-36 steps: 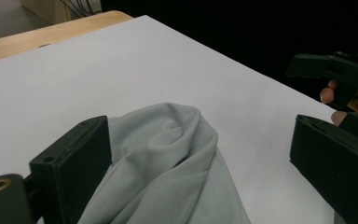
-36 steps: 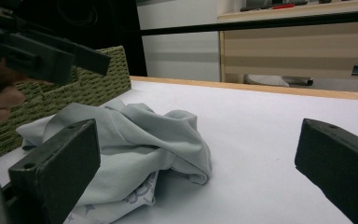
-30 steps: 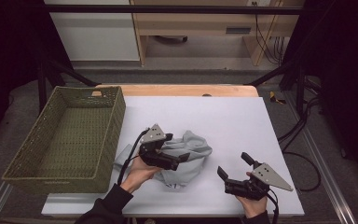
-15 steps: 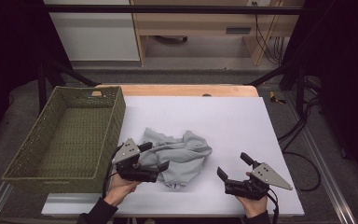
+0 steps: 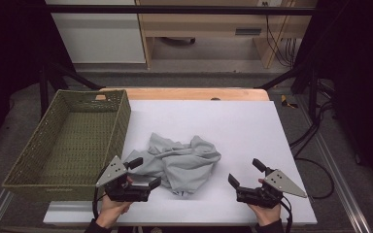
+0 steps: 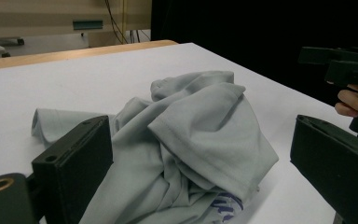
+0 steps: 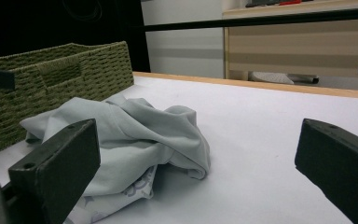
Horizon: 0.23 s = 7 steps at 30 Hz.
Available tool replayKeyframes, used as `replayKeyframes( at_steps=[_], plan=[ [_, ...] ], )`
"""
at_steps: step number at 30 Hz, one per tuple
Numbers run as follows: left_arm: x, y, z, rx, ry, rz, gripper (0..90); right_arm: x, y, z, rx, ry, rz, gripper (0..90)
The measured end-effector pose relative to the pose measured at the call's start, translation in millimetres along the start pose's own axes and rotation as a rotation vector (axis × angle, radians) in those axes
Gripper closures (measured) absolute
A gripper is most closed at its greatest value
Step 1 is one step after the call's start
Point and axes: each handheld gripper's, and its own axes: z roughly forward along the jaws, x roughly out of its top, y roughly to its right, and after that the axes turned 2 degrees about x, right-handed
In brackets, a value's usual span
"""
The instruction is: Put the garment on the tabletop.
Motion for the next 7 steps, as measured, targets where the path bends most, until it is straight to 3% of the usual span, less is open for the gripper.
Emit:
replayKeyframes(
  at_steps=[7],
  plan=[
    [-1.9, -3.1, -5.8, 0.010, 0.002, -0.009, 4.7, 0.4, 2.2, -1.9, 0.011, -0.014, -0.011, 0.3]
  ],
)
